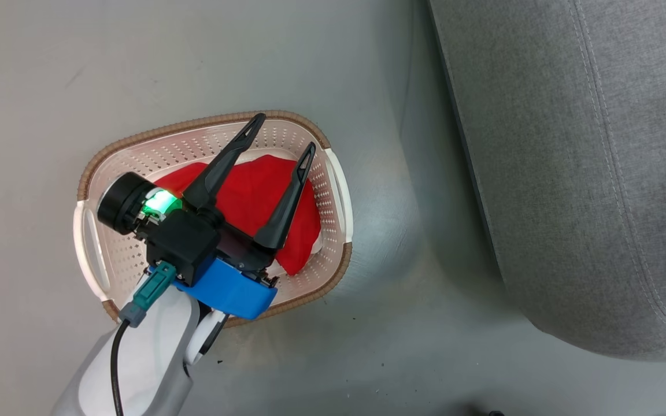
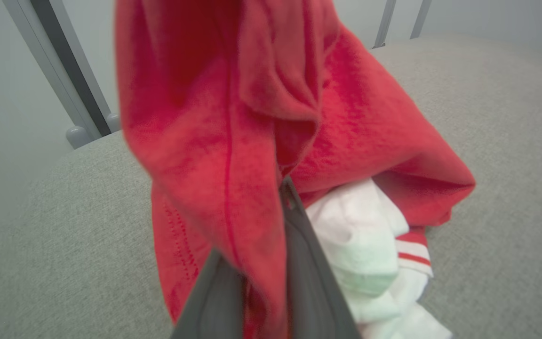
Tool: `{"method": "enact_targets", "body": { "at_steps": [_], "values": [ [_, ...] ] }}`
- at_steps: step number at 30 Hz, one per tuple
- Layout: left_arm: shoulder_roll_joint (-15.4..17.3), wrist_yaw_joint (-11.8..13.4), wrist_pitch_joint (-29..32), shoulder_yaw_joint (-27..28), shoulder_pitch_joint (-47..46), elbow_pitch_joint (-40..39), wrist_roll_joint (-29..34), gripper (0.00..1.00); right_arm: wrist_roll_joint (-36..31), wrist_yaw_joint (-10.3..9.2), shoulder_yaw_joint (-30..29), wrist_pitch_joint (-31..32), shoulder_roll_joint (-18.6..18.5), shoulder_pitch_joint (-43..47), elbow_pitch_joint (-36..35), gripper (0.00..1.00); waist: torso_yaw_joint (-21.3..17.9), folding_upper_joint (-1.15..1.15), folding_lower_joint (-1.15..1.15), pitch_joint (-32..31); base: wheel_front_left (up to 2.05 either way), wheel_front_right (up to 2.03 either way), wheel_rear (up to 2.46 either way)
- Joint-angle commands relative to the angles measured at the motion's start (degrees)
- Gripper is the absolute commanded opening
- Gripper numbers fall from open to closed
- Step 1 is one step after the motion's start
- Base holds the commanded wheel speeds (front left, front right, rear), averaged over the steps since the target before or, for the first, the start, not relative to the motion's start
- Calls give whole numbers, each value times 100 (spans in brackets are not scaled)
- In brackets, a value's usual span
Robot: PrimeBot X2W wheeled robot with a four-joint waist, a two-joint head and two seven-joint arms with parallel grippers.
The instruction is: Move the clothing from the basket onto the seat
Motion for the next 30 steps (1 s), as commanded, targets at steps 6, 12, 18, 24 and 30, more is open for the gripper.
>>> {"method": "enact_targets", "body": {
  "at_steps": [6,12,18,24,30],
  "values": [
    [-50,-13,-16,16,-30,71,-17,100,-86,1,48,-89,-18,21,145,41,-11,0,-1,-182,0,0,0],
    [-201,-13,-16,4,115,162,-118,100,-137,1,280,-128,-1,296,201,100,52,0,-1,-664,0,0,0],
    [-448,-13,-16,70,483,352,-280,100,-245,1,743,-173,45,1062,-78,100,250,0,-1,-1552,0,0,0],
    [-639,-13,-16,306,1025,536,-390,100,-234,1,1177,-35,382,2092,-784,100,409,0,-1,-2440,0,0,0],
    [-813,-13,-16,621,1563,661,-442,100,-263,1,1364,196,761,3242,-1936,100,609,0,-1,-3100,0,0,0]
  ]
}}
